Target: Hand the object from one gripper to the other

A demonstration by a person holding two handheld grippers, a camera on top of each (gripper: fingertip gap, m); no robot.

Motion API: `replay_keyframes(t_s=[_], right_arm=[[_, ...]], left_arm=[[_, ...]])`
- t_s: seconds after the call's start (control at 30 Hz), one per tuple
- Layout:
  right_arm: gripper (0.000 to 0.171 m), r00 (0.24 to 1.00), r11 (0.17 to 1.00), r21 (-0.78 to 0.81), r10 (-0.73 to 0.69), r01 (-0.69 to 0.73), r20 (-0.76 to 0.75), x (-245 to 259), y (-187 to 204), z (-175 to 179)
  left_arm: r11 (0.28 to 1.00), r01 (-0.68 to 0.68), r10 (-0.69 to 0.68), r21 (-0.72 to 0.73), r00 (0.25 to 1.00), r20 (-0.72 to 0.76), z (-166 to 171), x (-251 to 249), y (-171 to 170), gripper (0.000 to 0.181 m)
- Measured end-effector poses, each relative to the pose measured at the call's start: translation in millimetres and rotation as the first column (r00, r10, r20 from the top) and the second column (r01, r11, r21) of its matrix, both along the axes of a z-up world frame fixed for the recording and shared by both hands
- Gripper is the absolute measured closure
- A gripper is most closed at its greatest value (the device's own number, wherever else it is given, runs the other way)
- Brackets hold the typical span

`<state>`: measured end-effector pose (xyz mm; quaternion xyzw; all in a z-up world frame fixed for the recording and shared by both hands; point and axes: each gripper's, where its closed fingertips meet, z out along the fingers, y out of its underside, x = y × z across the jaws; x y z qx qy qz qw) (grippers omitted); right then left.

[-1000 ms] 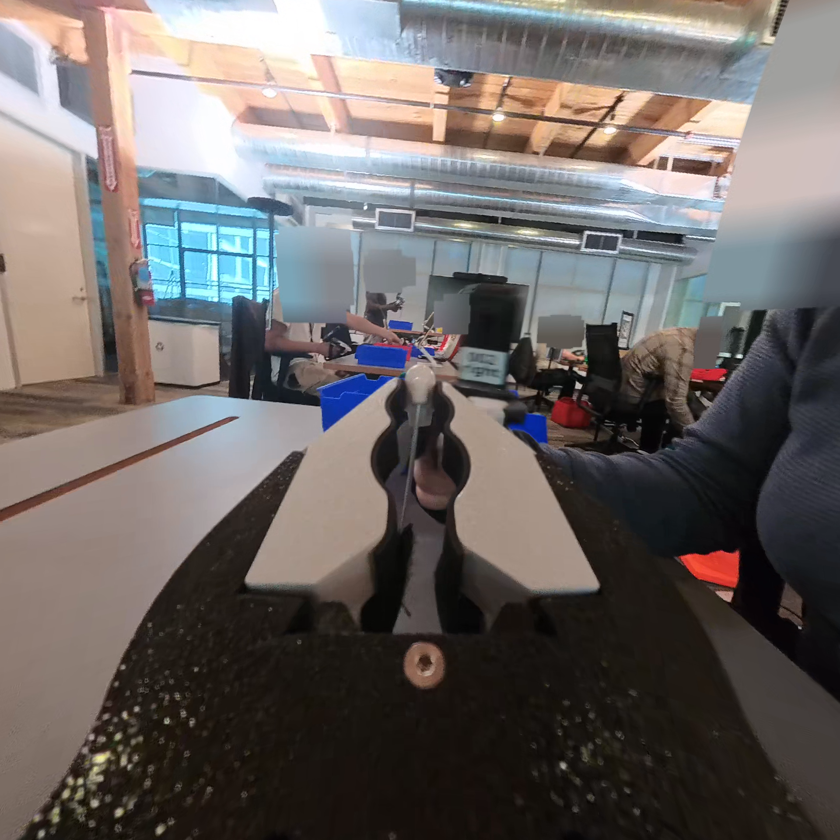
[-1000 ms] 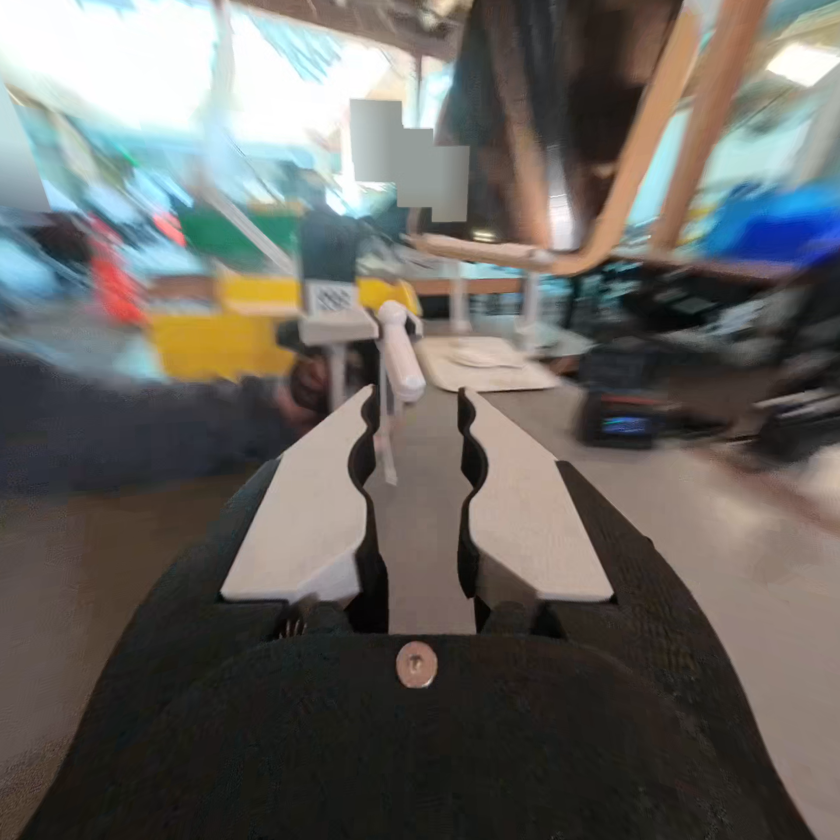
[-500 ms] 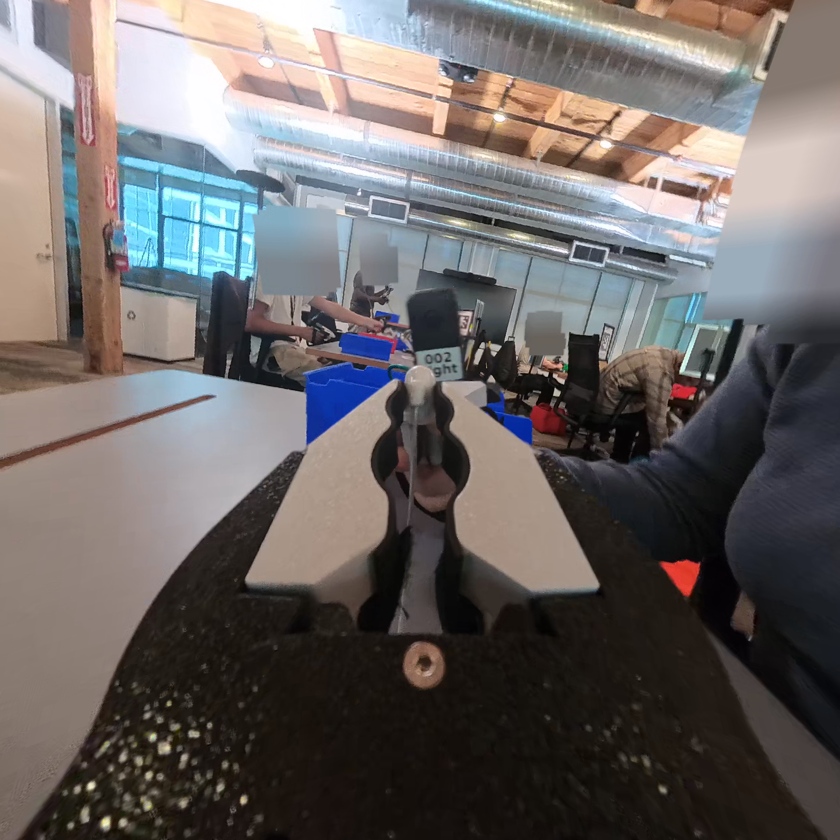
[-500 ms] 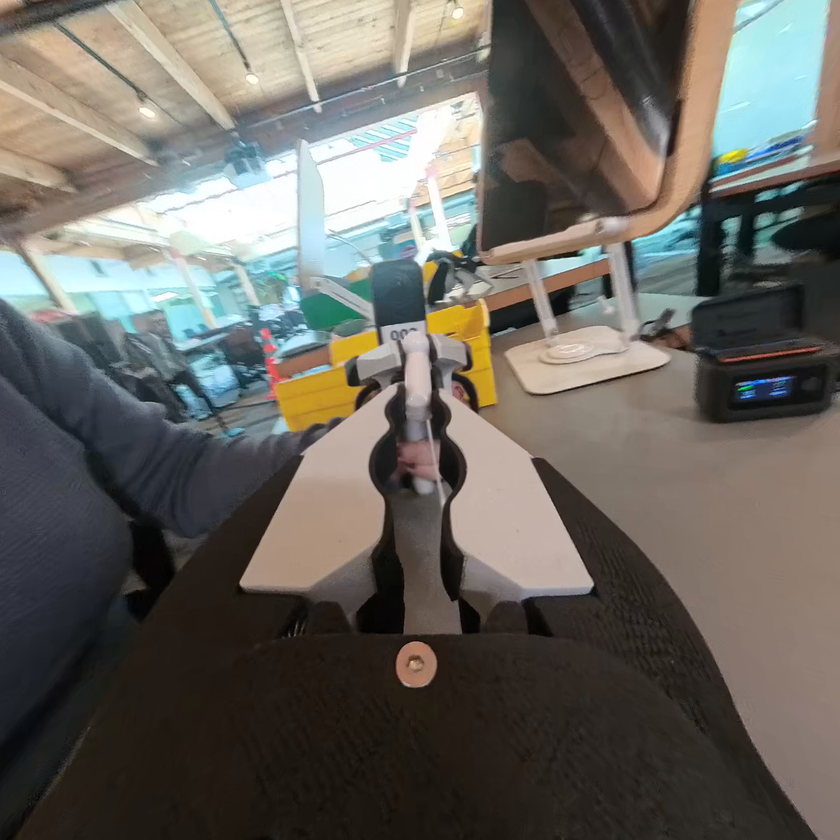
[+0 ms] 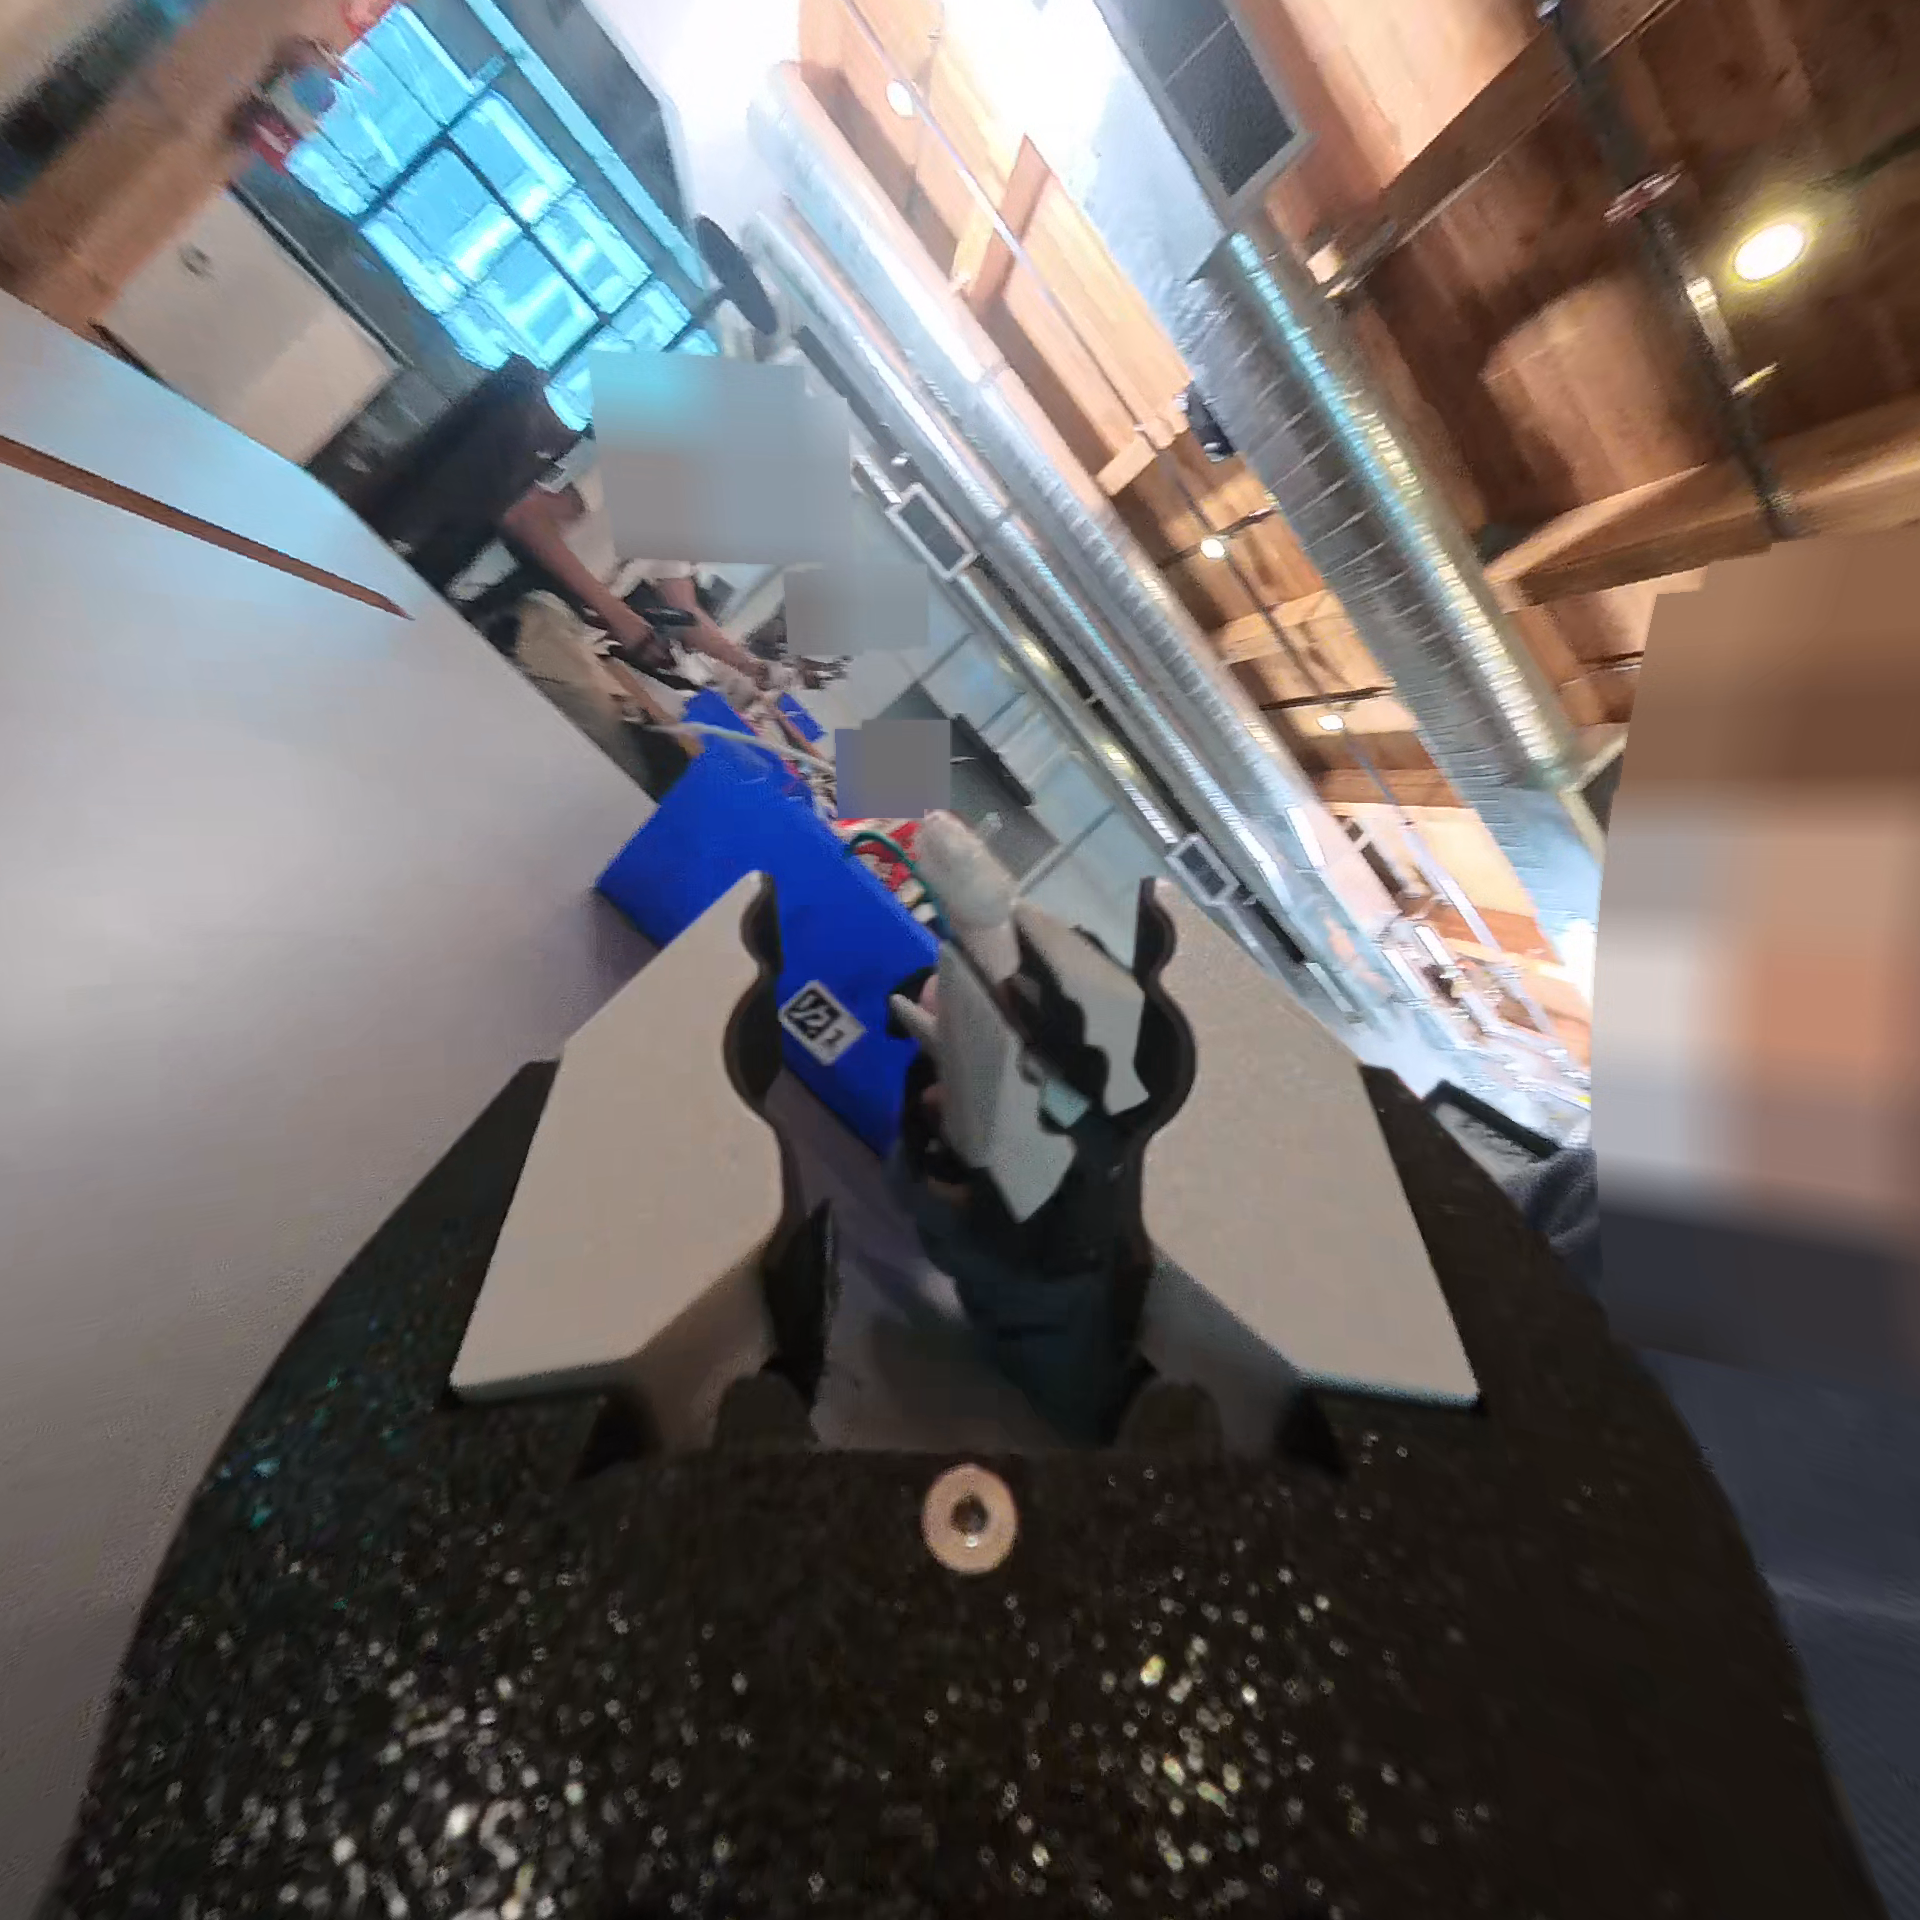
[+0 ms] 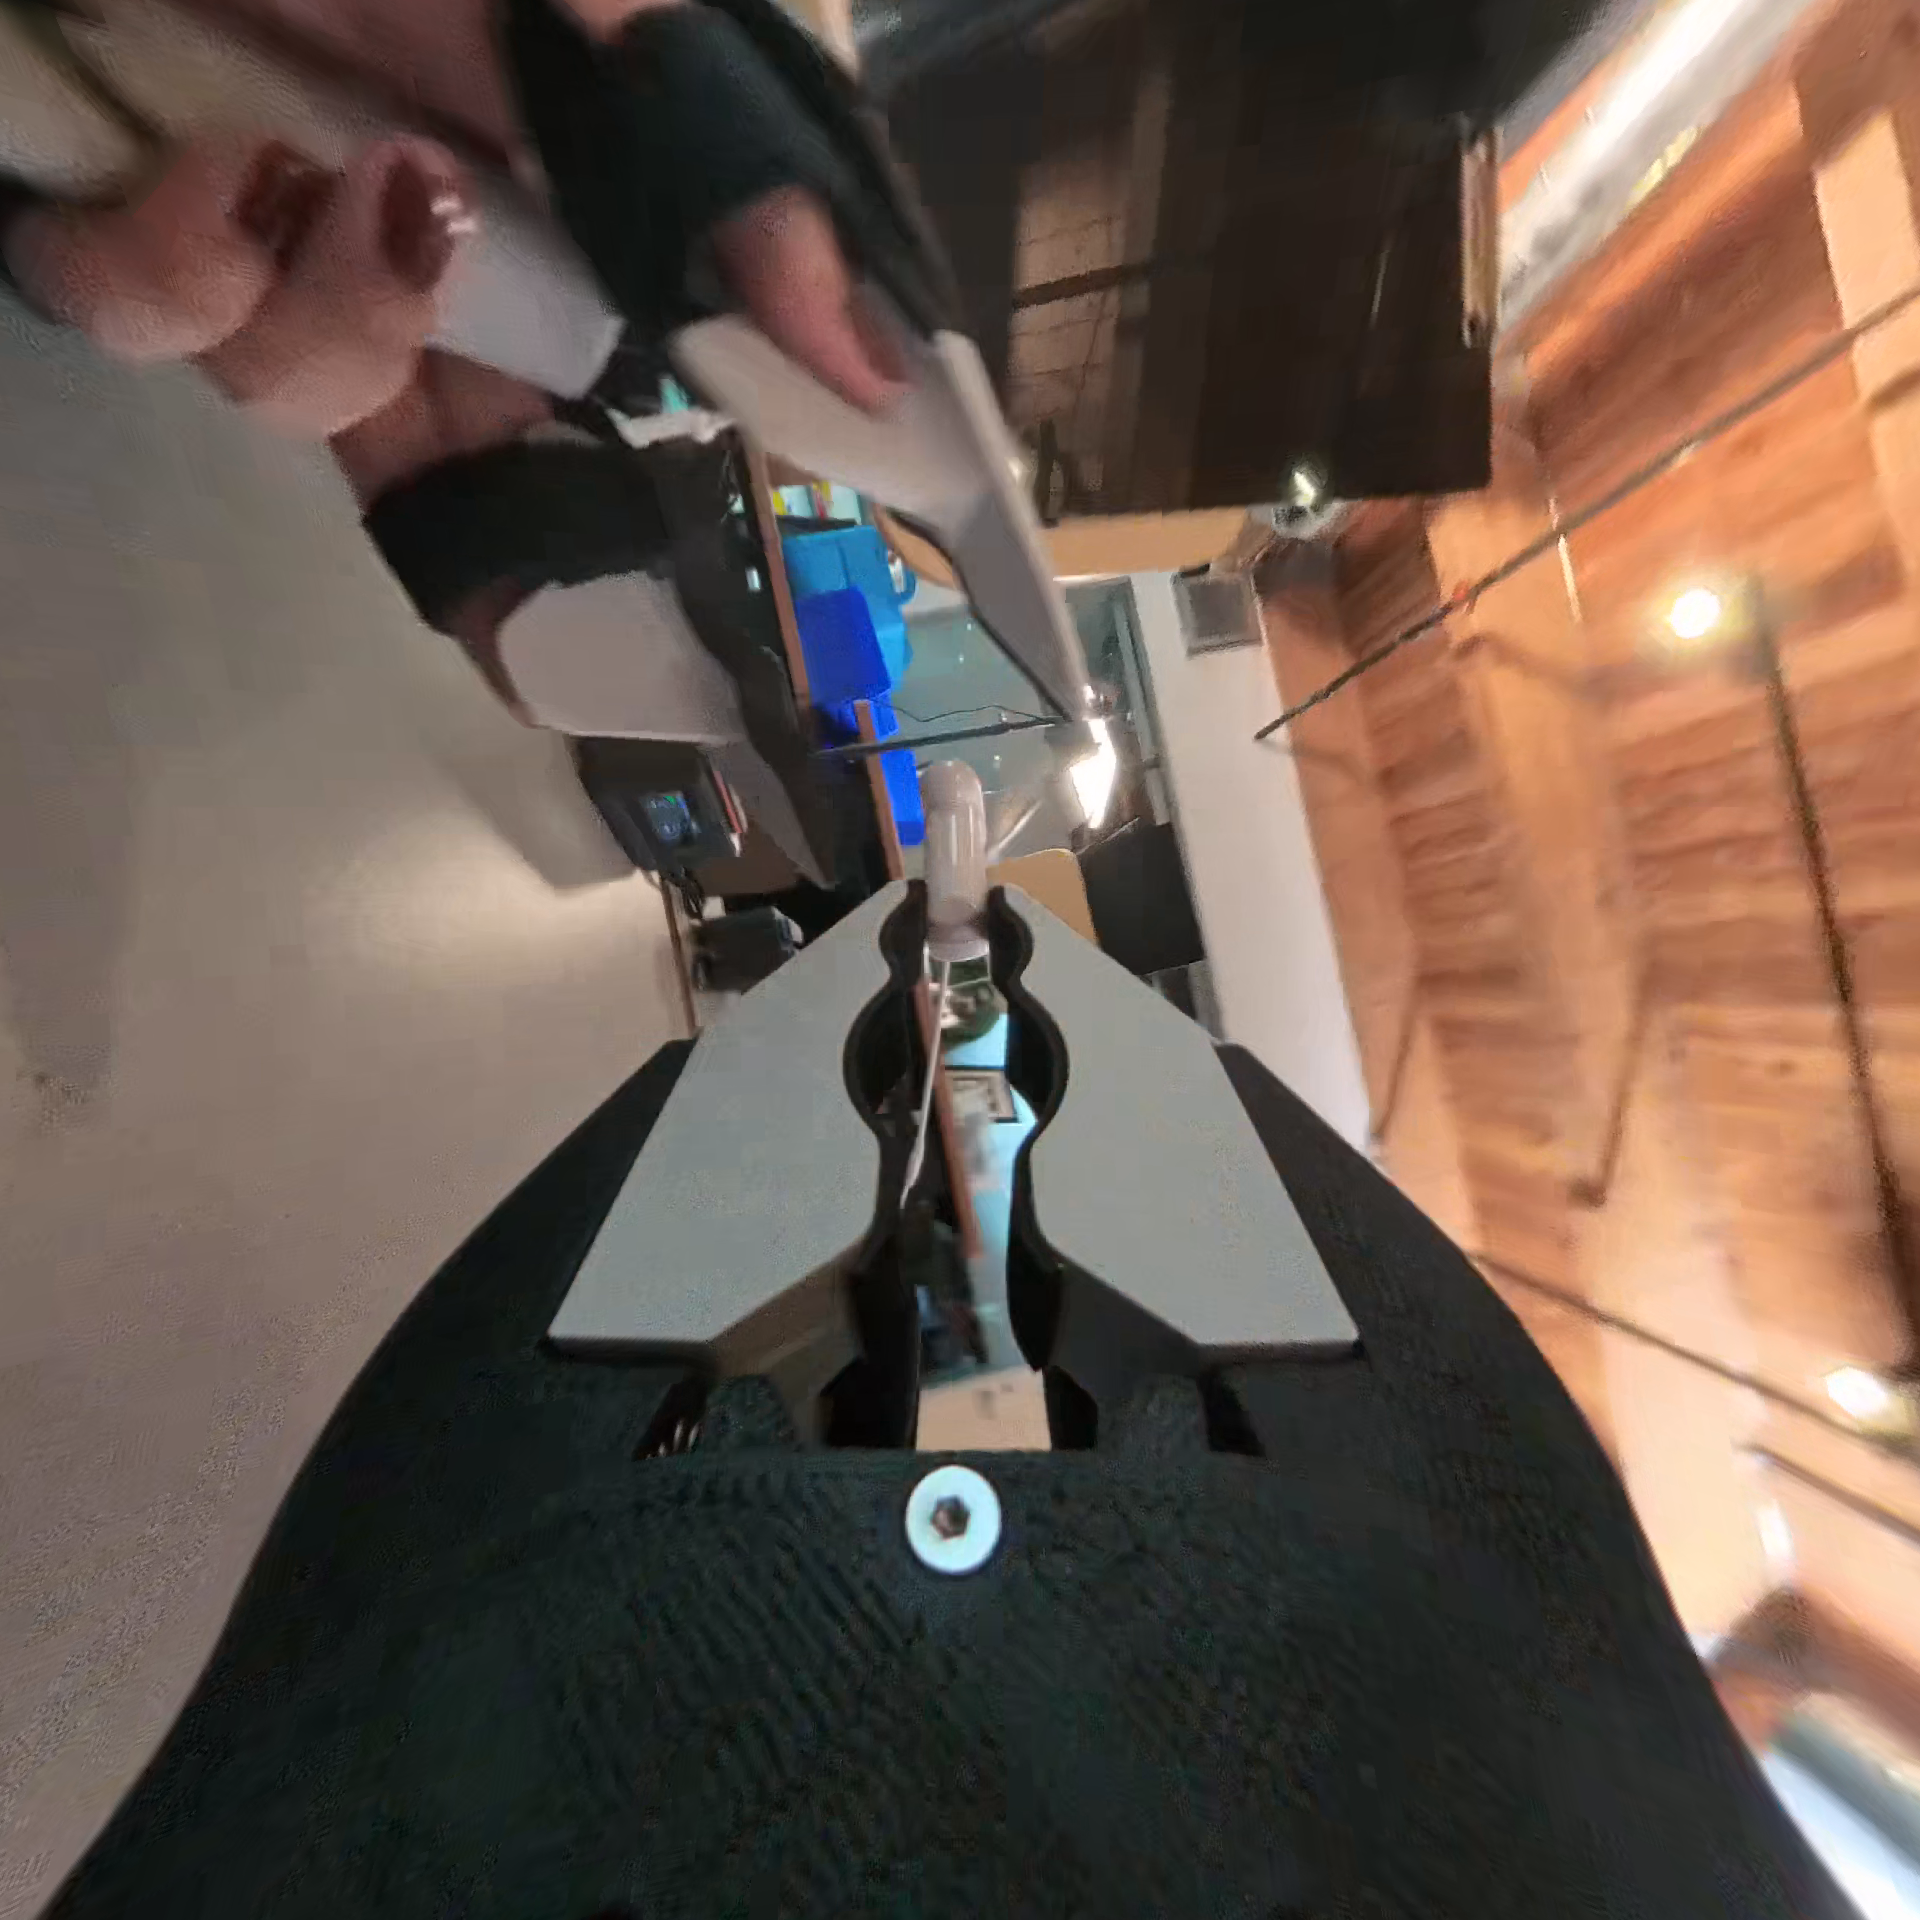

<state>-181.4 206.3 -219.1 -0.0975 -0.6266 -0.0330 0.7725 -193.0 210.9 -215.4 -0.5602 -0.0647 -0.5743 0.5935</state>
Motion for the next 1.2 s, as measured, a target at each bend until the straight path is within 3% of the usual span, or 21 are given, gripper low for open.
replay_keyframes(t_s=[0.27, 0.37, 0.43, 0.5, 0.57, 0.6, 0.67, 0.77, 0.83, 0.9, 1.0, 1.2], right_arm=[[0.162, 1.000, 0.993, 0.120, -0.005, 0.005, 0.002, -2.0, -11.0, 0.6], [0.162, 1.000, 0.992, 0.125, -0.005, 0.004, 0.005, -2.5, -11.8, 0.1], [0.160, 0.999, 0.998, 0.047, 0.028, -0.029, 0.016, -2.6, -11.8, -1.6], [0.152, 0.991, 0.972, -0.194, 0.136, -0.129, 0.021, -2.4, -16.0, -4.6], [0.145, 0.964, 0.816, -0.527, 0.267, -0.238, -0.022, -2.2, -20.2, -0.9], [0.143, 0.942, 0.675, -0.684, 0.329, -0.278, -0.059, -2.2, -21.7, 2.4], [0.142, 0.894, 0.297, -0.903, 0.416, -0.309, -0.169, -2.4, -21.7, 10.4], [0.142, 0.821, -0.247, -0.943, 0.473, -0.224, -0.319, -3.8, -22.6, 13.5], [0.143, 0.778, -0.461, -0.876, 0.496, -0.139, -0.385, -3.5, -26.2, 10.9], [0.148, 0.749, -0.564, -0.821, 0.503, -0.095, -0.432, -3.0, -28.3, 10.0], [0.160, 0.719, -0.617, -0.781, 0.502, -0.091, -0.481, -0.8, -29.6, 13.7], [0.162, 0.755, -0.495, -0.860, 0.517, -0.121, -0.404, -1.4, -24.5, 8.2]], left_arm=[[0.999, 0.022, -0.023, 0.045, 1.000, 0.007, 4.0, 2.9, -4.1, 0.162], [0.998, 0.013, -0.013, 0.063, 1.000, -0.007, 4.4, 2.7, -5.6, 0.166], [0.996, -0.020, 0.027, 0.092, 0.997, -0.073, 4.3, 2.9, -6.8, 0.166], [0.988, -0.059, 0.077, 0.145, 0.989, -0.125, 10.3, 1.9, -9.1, 0.166], [0.972, -0.080, 0.116, 0.221, 0.981, -0.155, 19.5, 1.3, -15.2, 0.167], [0.960, -0.086, 0.133, 0.267, 0.978, -0.164, 25.2, 1.2, -19.5, 0.167], [0.939, -0.090, 0.158, 0.331, 0.970, -0.185, 32.7, 1.7, -26.3, 0.167], [0.934, -0.074, 0.161, 0.348, 0.960, -0.229, 32.2, 5.0, -28.4, 0.167], [0.932, -0.069, 0.160, 0.354, 0.959, -0.235, 31.7, 6.9, -28.5, 0.167], [0.935, -0.063, 0.160, 0.350, 0.953, -0.256, 28.8, 9.4, -27.0, 0.167], [0.937, -0.054, 0.162, 0.346, 0.942, -0.293, 25.5, 13.3, -25.5, 0.168], [0.954, -0.068, 0.159, 0.291, 0.940, -0.301, 19.5, 11.1, -20.1, 0.170]])
